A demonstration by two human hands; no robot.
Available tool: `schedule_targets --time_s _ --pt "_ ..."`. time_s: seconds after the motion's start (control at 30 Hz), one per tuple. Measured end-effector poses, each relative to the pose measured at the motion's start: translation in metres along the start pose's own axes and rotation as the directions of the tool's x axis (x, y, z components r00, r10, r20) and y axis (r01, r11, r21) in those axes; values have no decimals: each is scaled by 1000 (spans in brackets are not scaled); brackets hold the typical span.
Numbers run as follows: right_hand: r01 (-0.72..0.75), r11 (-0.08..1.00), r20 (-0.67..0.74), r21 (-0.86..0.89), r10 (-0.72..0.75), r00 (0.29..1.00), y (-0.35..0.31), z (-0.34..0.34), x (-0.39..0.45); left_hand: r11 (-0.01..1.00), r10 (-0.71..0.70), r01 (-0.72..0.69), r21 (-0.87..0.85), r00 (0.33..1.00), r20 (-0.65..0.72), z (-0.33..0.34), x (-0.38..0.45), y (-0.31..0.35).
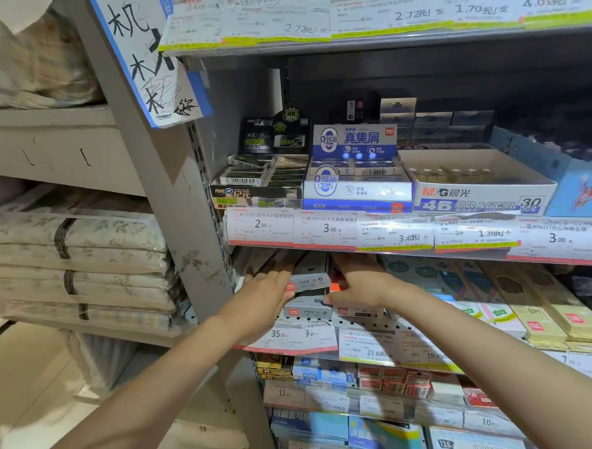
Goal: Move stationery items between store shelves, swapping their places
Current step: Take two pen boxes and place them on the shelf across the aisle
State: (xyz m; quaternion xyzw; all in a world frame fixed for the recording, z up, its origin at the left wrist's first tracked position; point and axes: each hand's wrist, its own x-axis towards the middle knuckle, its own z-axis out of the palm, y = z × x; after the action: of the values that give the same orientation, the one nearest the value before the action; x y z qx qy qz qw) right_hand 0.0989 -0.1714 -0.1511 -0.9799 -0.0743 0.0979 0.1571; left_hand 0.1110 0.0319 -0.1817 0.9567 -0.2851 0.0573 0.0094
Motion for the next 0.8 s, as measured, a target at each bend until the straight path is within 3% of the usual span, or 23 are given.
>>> schedule_targets --time_s 0.13,0.23,0.4,0.5,0.63,0.8 --pt "-22 999 54 -50 24 998 4 -4 -4 1000 -5 5 -18 1000 8 -1 0 0" --pt "6 999 2 -38 -5 1000 7 -3 -4 1000 -5 5 -23 1000 11 -2 -1 0" --pt "22 999 33 -26 -21 999 8 -6 -6 1000 5 -4 -28 1000 24 -1 0 -1" --pt "53 998 -18 19 -53 998 2 -7 -9 999 7 -6 -37 999 34 0 0 -1" --pt "19 999 -51 -46 -21 999 -2 -1 -6 1000 13 -13 -28 1000 20 1 0 0" --pt "91 984 -153 -151 -114 982 5 9 3 998 11 -10 -59 1000 12 0 -1 -1"
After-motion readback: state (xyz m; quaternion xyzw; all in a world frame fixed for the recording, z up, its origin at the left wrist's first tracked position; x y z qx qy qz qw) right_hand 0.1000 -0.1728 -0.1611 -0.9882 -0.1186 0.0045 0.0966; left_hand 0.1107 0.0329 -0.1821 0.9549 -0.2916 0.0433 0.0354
